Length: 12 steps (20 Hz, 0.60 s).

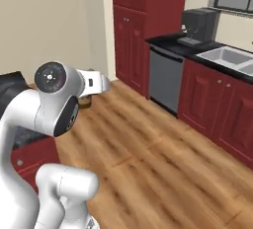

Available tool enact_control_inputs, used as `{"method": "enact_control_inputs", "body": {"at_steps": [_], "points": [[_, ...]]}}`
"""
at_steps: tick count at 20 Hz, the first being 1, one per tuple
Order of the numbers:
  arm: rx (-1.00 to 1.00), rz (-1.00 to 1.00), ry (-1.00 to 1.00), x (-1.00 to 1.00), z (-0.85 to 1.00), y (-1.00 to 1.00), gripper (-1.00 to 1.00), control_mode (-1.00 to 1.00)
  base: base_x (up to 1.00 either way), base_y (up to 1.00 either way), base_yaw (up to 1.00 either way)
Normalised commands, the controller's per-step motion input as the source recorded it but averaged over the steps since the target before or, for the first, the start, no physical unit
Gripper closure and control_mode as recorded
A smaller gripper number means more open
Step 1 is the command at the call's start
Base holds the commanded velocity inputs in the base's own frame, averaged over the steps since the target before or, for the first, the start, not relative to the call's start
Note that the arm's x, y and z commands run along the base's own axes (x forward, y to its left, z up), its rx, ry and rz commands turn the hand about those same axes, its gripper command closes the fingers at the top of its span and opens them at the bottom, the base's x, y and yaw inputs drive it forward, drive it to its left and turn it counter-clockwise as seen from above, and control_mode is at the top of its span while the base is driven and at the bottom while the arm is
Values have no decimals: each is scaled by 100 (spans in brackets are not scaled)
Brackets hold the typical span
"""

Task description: Take the cinnamon bottle from the cabinet and place it on the dining table, next to the plate with the cupcake. Then take the chocolate from the dining counter and place it on the cupcake plate.

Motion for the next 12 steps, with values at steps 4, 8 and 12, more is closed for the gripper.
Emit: {"method": "enact_control_inputs", "body": {"at_steps": [4, 8, 12], "points": [[0, 0, 0, 0, 0, 0, 100, 100, 90, -86, 35], [0, 0, 0, 0, 0, 0, 100, 100, 100, -76, 34], [0, 0, 0, 0, 0, 0, 100, 100, 100, -54, 35]]}}
